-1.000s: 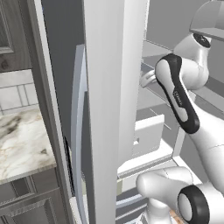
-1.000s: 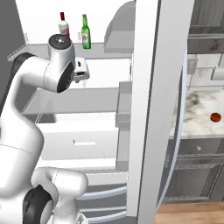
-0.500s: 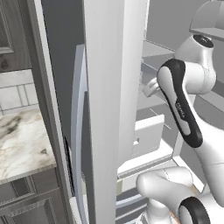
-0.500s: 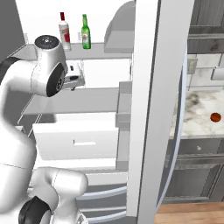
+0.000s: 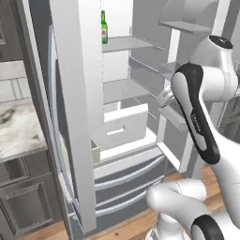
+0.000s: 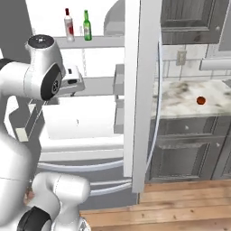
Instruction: Place the beer and liquor on the top shelf of the fridge to keep them out of children's reach, and place the tomato on lower shelves for easy access.
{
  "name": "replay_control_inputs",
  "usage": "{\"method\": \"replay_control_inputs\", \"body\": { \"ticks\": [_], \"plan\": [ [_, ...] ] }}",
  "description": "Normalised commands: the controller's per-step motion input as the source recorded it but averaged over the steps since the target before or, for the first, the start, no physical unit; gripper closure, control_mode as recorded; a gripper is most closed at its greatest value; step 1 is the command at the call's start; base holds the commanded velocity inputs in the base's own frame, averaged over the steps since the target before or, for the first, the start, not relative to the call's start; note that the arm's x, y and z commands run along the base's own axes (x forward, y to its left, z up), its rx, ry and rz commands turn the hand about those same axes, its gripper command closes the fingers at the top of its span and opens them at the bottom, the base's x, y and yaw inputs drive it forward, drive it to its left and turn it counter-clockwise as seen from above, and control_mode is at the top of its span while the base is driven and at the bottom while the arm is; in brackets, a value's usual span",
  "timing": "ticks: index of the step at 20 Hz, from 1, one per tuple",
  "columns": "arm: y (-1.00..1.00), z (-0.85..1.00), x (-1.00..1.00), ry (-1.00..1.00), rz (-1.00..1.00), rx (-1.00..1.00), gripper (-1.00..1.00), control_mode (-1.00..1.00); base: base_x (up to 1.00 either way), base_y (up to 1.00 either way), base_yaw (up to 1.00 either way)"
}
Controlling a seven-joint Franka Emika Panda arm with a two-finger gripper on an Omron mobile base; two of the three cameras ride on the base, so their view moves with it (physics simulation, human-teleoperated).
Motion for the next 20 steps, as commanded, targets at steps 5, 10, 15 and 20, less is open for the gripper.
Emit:
{"method": "replay_control_inputs", "body": {
  "ticks": [5, 10, 15, 20],
  "plan": [
    [0.0, 0.0, 0.0, 0.0, 0.0, 0.0, -1.0, 1.0, -0.63, -0.8, -0.26],
    [0.0, 0.0, 0.0, 0.0, 0.0, 0.0, -1.0, 1.0, -0.06, -0.99, -0.3],
    [0.0, 0.0, 0.0, 0.0, 0.0, 0.0, -1.0, 1.0, 0.0, -1.0, -0.41],
    [0.0, 0.0, 0.0, 0.0, 0.0, 0.0, -1.0, 1.0, 0.28, -0.84, -0.39]
  ]
}}
